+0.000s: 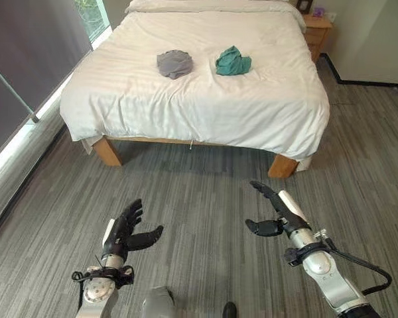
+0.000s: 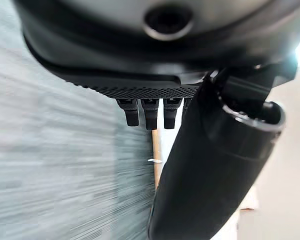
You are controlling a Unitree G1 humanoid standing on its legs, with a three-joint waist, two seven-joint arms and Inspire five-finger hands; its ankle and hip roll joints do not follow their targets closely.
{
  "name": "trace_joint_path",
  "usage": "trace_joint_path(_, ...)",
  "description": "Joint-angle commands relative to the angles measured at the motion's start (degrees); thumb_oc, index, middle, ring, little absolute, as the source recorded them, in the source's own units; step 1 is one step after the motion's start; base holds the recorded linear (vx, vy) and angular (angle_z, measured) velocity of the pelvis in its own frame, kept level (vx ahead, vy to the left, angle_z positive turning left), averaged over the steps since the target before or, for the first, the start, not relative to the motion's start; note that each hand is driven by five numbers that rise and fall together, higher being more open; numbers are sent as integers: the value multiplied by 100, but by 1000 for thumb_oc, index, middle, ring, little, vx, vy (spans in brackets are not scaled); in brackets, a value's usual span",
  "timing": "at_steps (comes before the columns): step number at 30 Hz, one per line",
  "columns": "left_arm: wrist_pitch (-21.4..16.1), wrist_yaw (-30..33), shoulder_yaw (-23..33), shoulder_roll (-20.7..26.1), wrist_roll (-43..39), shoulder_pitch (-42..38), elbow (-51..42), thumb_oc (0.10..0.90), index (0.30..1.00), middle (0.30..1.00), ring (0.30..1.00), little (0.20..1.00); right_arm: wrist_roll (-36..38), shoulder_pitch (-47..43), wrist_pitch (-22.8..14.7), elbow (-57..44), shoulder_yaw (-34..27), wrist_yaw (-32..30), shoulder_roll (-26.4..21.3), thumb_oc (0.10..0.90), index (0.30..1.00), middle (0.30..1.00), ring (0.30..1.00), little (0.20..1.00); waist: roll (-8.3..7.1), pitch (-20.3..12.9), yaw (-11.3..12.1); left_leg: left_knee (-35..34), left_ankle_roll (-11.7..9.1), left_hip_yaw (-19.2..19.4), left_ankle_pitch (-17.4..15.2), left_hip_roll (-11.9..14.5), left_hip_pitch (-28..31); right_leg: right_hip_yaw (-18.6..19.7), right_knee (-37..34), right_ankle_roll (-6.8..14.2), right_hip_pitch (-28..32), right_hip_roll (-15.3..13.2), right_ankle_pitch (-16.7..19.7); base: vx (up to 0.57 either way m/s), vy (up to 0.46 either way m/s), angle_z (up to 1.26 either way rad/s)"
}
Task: Pick up bed clothes into laundry basket.
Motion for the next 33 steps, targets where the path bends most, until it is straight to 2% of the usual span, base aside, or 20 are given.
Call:
trace_joint_path(1, -441, 83, 240, 370, -62, -344, -348, 800, 900, 900, 900, 900, 113, -489, -432, -609, -91, -294, -162, 800, 900, 900, 900, 900, 12, -339, 35, -499, 38, 263, 501, -115, -303, -83, -22, 469, 982, 361, -473, 399, 122, -13)
trace_joint_path(4, -442, 161, 236, 364, -66, -338, -467, 800, 900, 900, 900, 900, 125, -562, -401, -683, -79, -311, -96, 800, 900, 900, 900, 900, 10, -441, 76, -1062, 16, 367, 575, -31, -626, 131, -22, 528, 1314, 371, -670, 640, 179, -28)
trace_joint_path(5, -424, 206, 286, 384, -38, -291, -529, 800, 900, 900, 900, 900, 154, -562, -403, -744, -55, -260, -51, 800, 900, 900, 900, 900, 1, -535, 45, -1069, -23, 797, 769, 291, -742, 214, -22, 567, 1553, 374, -699, 426, 122, -54)
trace_joint_path(7, -386, 170, 371, 430, 68, -134, -668, 800, 900, 900, 900, 900, 158, -497, -378, -894, 13, -106, 28, 800, 900, 900, 900, 900, -32, -722, 55, -1074, 93, 1219, 833, 452, -473, 294, -22, 667, 1717, 274, -614, 652, 213, -74)
trace_joint_path(8, -380, 171, 374, 433, 72, -120, -678, 800, 900, 900, 900, 900, 157, -488, -374, -902, 15, -103, 33, 800, 900, 900, 900, 900, -43, -728, 68, -1074, 86, 1236, 836, 456, -465, 309, -22, 667, 1716, 266, -612, 907, 302, -81)
trace_joint_path(10, -326, 118, 261, 509, 338, -121, -750, 800, 900, 900, 900, 900, 12, -382, -385, -952, 154, 22, 150, 800, 900, 900, 900, 900, -318, -934, 237, -1074, 317, 1057, 932, 170, -281, 241, 831, 1126, 1575, -140, 368, 678, 218, -75)
trace_joint_path(11, -325, 120, 258, 517, 340, -119, -751, 800, 900, 900, 900, 900, 6, -380, -387, -948, 154, 18, 160, 800, 900, 900, 900, 900, -335, -944, 245, -1074, 328, 1071, 920, 154, -283, 249, 840, 1144, 1563, -162, 367, 413, 140, -62)
trace_joint_path(13, -240, 113, 94, 607, 398, -273, -746, 800, 900, 900, 900, 900, -172, -448, -341, -896, 226, -38, 216, 800, 900, 900, 900, 900, -476, -905, 259, -1074, 542, 1017, 700, -65, 6, 321, 1932, 1620, 1307, -310, 1467, 497, 193, -16)
trace_joint_path(14, -229, 134, 16, 672, 400, -381, -783, 800, 900, 900, 900, 900, -168, -525, -326, -917, 254, -59, 248, 800, 900, 900, 900, 900, -457, -864, 179, -1074, 644, 939, 553, -110, 184, 438, 2675, 1634, 1029, -268, 1960, 590, 257, 25)
trace_joint_path(16, -246, 189, -14, 774, 473, -510, -872, 800, 900, 900, 900, 900, -210, -681, -317, -1003, 281, -101, 292, 800, 900, 900, 900, 900, -332, -793, 23, -1074, 780, 865, 169, -134, 654, 179, 3532, 1609, 419, -553, 2098, 579, 253, 37)
trace_joint_path(18, -241, 160, 22, 891, 494, -557, -1013, 800, 900, 900, 900, 900, -232, -760, -295, -1140, 293, -68, 307, 800, 900, 900, 900, 900, -248, -750, -49, -1074, 772, 752, -143, -134, 1088, -590, 3286, 1524, 132, -1213, 1922, 591, 130, 52)
trace_joint_path(19, -243, 149, 13, 905, 494, -574, -1023, 800, 900, 900, 900, 900, -254, -802, -302, -1252, 299, -48, 277, 800, 900, 900, 900, 900, -205, -743, -109, -1074, 755, 654, -266, -157, 1242, -781, 3129, 1455, -36, -1324, 1674, 587, 80, 58)
trace_joint_path(22, -259, 104, -78, 857, 516, -574, -1004, 800, 900, 900, 900, 900, -319, -866, -337, -1579, 314, 26, 175, 800, 900, 900, 900, 900, -77, -701, -356, -1074, 634, 333, -495, -182, 1701, -898, 2081, 1233, -497, -1010, 934, 527, -23, 73)
trace_joint_path(23, -267, 106, -88, 825, 516, -575, -997, 800, 900, 900, 900, 900, -353, -922, -340, -1653, 348, 30, 150, 800, 900, 900, 900, 900, -80, -652, -416, -1074, 595, 335, -434, -166, 1776, -899, 1396, 1115, -613, -842, 958, 416, -146, 83)
trace_joint_path(26, -304, 158, -13, 767, 507, -679, -906, 800, 900, 900, 900, 900, -462, -1098, -333, -1907, 418, 32, 103, 800, 900, 900, 900, 900, -124, -587, -494, -1074, 393, 168, -650, -136, 2114, -804, 54, 1225, -1073, -673, 1217, 469, -153, 94)
trace_joint_path(27, -341, 208, 78, 725, 508, -787, -808, 800, 900, 900, 900, 900, -593, -1097, -299, -2034, 385, 23, 96, 800, 900, 900, 900, 900, -96, -558, -559, -1074, 311, -7, -773, -93, 2267, -653, -22, 1345, -1505, -706, 1340, 419, -151, 104)
trace_joint_path(29, -353, 215, 134, 720, 496, -811, -782, 800, 900, 900, 900, 900, -711, -1087, -268, -2069, 346, 1, 61, 800, 900, 900, 900, 900, -114, -576, -589, -1074, 298, -94, -844, -110, 2365, -569, -22, 1355, -1629, -723, 1379, 415, -173, 99)
trace_joint_path(30, -355, 204, 234, 713, 496, -753, -727, 800, 900, 900, 900, 900, -965, -1038, -218, -2023, 228, -111, 18, 800, 900, 900, 900, 900, -139, -620, -628, -1074, 276, -199, -1002, -120, 2670, -422, -22, 1352, -1508, -693, 1402, 438, -187, 65)
trace_joint_path(32, -352, 184, 304, 686, 530, -621, -744, 800, 900, 900, 900, 900, -1033, -922, -211, -2100, 98, -116, 18, 800, 900, 900, 900, 900, -121, -630, -665, -1065, 230, -257, -953, -82, 2947, -320, -22, 1298, -1306, -618, 1390, 435, -245, 23)
trace_joint_path(33, -348, 132, 430, 596, 502, -385, -802, 800, 900, 900, 900, 900, -1084, -786, -212, -2117, -155, -253, 9, 800, 900, 900, 900, 900, -63, -619, -662, 339, 52, -296, -729, 197, 2670, -328, -22, 1091, -932, -513, 1337, 386, -297, 9)
